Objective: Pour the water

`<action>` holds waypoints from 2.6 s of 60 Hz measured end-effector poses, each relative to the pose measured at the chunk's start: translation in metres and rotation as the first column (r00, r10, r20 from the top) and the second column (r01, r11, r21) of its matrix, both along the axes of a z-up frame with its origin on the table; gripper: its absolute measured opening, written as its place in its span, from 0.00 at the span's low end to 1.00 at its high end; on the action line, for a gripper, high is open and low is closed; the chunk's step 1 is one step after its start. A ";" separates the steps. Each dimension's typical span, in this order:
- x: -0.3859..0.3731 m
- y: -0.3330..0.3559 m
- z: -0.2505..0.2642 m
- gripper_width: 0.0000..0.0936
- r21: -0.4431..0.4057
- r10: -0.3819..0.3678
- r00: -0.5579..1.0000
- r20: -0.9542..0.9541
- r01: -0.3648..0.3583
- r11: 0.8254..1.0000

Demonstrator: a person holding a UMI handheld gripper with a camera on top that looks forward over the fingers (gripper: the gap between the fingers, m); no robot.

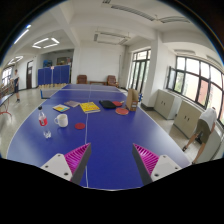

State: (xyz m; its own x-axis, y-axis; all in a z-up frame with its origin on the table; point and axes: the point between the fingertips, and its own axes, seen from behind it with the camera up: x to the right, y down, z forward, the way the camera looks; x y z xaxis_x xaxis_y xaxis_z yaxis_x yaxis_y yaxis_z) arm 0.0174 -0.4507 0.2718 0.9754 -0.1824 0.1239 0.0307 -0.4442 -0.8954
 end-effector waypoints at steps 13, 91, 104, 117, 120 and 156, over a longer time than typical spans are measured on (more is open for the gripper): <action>-0.020 0.001 -0.017 0.91 -0.030 0.026 1.000 0.002 -0.026 0.999; -0.411 0.379 -0.169 0.41 0.234 0.246 0.968 -0.056 -0.226 0.946; -0.421 0.379 -0.154 0.34 0.255 0.295 0.948 -0.122 -0.257 0.932; -0.467 0.392 -0.025 0.34 0.465 0.482 0.706 -0.519 -0.240 0.852; -0.479 0.399 0.012 0.34 0.503 0.511 0.555 -0.657 -0.182 0.845; -0.394 0.507 -0.025 0.34 0.105 0.277 -0.824 -0.494 0.260 0.960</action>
